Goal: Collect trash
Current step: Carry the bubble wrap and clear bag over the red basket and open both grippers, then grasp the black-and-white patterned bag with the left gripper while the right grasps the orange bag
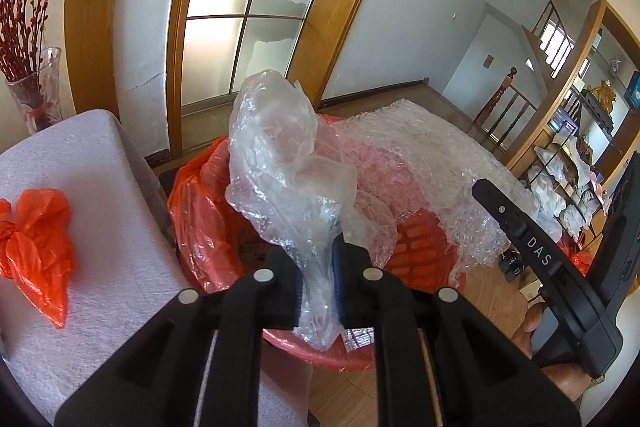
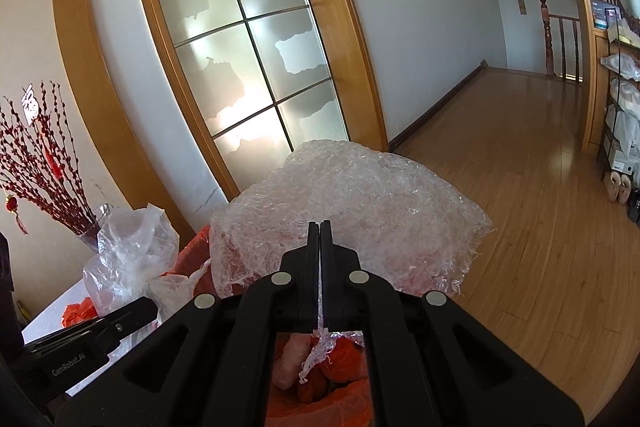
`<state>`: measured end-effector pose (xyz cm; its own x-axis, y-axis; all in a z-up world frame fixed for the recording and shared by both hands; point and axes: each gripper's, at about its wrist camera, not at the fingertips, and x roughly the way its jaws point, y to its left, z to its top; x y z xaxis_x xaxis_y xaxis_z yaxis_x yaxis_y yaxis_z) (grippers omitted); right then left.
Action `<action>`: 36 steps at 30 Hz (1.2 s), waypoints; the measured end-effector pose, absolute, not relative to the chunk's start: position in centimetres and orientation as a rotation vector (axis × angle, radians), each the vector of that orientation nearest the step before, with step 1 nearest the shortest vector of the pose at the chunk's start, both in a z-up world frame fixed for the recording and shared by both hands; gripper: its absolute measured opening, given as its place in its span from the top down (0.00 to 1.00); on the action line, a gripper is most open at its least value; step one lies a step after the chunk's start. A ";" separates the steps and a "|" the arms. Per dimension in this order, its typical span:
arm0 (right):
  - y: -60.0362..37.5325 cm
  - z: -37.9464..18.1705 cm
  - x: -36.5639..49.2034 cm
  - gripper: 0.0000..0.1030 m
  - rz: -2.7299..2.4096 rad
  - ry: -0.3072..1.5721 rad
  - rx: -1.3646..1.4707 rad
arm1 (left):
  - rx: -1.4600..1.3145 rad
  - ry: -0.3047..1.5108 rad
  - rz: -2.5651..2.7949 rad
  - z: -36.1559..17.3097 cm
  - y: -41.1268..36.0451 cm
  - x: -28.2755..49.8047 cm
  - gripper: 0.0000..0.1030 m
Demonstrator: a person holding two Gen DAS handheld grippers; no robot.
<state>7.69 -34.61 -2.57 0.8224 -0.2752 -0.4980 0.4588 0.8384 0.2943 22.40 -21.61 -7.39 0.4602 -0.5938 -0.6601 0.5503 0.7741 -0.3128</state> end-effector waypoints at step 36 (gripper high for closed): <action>-27.5 -2.2 8.7 0.64 -0.154 0.556 0.326 | -0.073 0.778 -0.333 -5.0 -7.7 19.5 0.36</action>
<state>8.74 -27.48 -2.16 0.8394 -0.0559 -0.5406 0.2305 0.9374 0.2611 19.48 -7.68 -5.00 0.6626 -0.3214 -0.6766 0.2680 0.9452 -0.1865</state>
